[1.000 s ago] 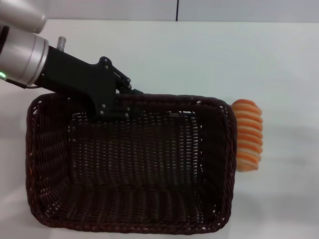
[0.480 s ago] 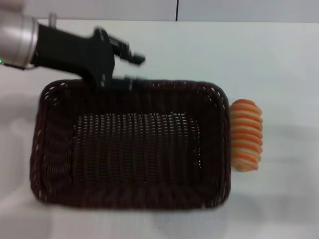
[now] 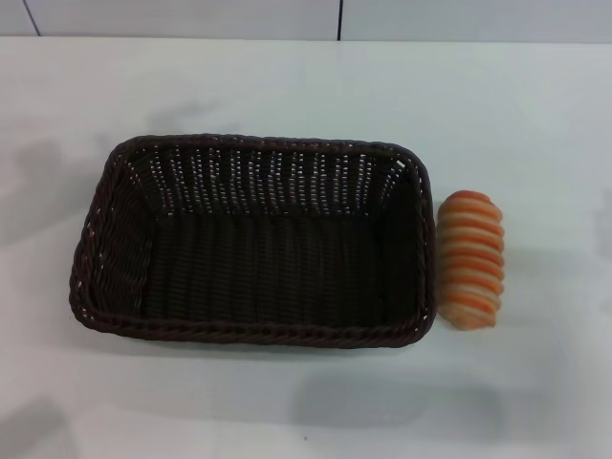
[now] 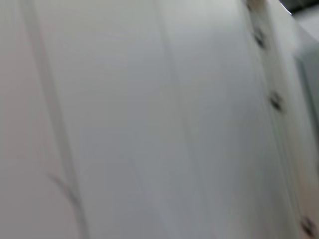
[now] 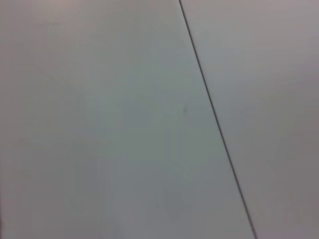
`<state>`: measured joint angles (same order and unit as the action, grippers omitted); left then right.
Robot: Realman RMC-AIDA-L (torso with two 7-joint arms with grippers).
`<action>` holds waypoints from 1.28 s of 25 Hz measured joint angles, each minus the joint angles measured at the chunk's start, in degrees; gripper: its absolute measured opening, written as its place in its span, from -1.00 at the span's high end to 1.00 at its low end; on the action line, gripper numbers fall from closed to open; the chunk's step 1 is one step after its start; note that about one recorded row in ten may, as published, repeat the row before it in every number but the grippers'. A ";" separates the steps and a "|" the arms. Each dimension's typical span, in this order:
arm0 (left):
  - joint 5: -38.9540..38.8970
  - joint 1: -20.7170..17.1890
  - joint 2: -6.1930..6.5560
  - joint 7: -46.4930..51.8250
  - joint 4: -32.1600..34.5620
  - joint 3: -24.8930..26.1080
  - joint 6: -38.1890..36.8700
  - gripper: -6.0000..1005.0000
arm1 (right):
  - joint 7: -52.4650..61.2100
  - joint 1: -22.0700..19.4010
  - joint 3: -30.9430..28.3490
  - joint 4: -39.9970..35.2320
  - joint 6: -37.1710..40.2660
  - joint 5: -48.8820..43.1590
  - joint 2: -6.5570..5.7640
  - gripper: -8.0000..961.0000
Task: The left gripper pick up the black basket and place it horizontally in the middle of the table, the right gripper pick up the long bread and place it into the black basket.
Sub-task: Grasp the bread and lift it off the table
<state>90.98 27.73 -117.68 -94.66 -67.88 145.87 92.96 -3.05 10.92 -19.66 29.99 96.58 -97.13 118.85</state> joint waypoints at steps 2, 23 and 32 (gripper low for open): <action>-3.09 -2.01 0.04 -0.44 1.16 1.16 -0.31 0.13 | -0.42 -0.55 1.29 2.13 -0.22 0.00 -0.15 -0.45; -8.24 -10.61 0.39 -0.71 5.36 10.31 0.22 0.14 | -22.28 -6.27 5.00 27.88 -21.19 3.43 -3.09 -0.45; -8.36 -11.26 0.50 -0.61 5.50 10.37 0.47 0.14 | -22.36 -4.86 3.31 26.32 -29.28 4.83 -2.77 -0.45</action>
<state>82.62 16.48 -117.19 -95.27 -62.38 156.24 93.43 -25.41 6.06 -16.34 56.31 67.30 -92.30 116.09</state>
